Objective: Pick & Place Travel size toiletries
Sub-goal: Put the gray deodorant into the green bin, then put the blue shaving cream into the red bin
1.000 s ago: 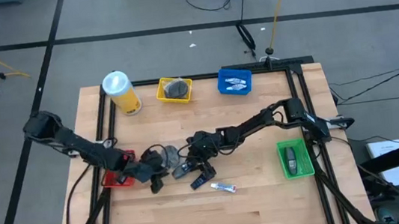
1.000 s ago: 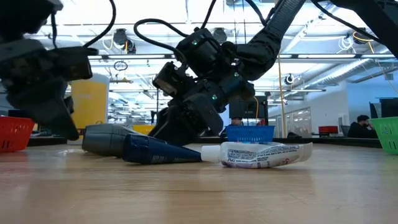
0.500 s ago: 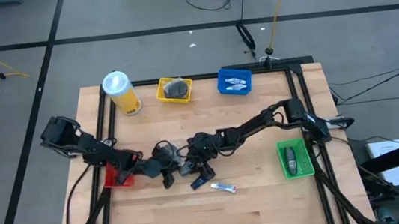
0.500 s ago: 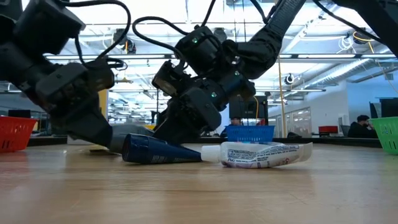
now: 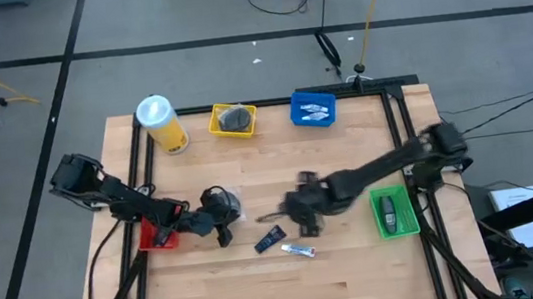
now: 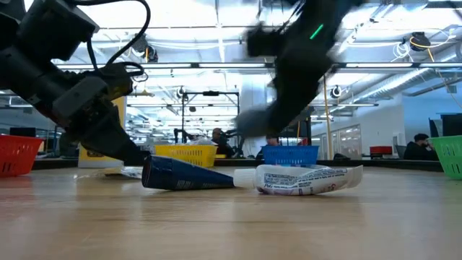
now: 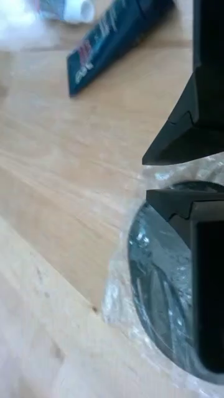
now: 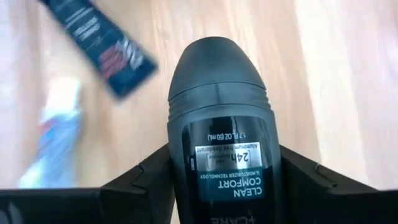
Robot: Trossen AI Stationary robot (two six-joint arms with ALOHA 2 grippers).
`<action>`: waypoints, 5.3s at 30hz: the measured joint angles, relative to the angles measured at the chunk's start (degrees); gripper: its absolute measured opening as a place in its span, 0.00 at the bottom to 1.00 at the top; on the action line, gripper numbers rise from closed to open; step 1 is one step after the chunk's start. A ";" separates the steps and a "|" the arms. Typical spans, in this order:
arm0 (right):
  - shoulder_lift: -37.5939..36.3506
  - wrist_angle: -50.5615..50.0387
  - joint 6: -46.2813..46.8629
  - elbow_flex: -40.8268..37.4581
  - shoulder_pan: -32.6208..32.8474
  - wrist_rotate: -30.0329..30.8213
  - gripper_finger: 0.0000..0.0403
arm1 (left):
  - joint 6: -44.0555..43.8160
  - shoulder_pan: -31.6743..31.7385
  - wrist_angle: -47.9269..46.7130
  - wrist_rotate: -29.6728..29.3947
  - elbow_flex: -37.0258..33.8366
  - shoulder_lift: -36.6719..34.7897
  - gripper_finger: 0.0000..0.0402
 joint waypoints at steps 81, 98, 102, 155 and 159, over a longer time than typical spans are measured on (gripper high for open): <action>-38.91 -16.37 77.18 -41.91 28.74 -1.26 0.74 | 18.90 1.97 12.82 4.87 4.70 0.00 0.18; -55.43 -7.78 63.81 -41.91 28.37 19.91 0.80 | 19.23 2.43 12.86 4.98 4.70 -0.02 0.18; -53.61 10.50 42.83 -41.87 25.19 21.47 0.78 | 20.21 2.59 14.46 4.91 4.70 0.00 0.18; -17.99 54.79 -11.13 -36.68 7.22 2.75 0.78 | 15.47 -4.24 -19.21 -4.49 13.51 -12.81 0.18; -9.51 69.49 -15.46 -37.21 4.59 -7.44 0.78 | 10.26 -7.82 -31.21 -4.55 17.36 -13.92 0.18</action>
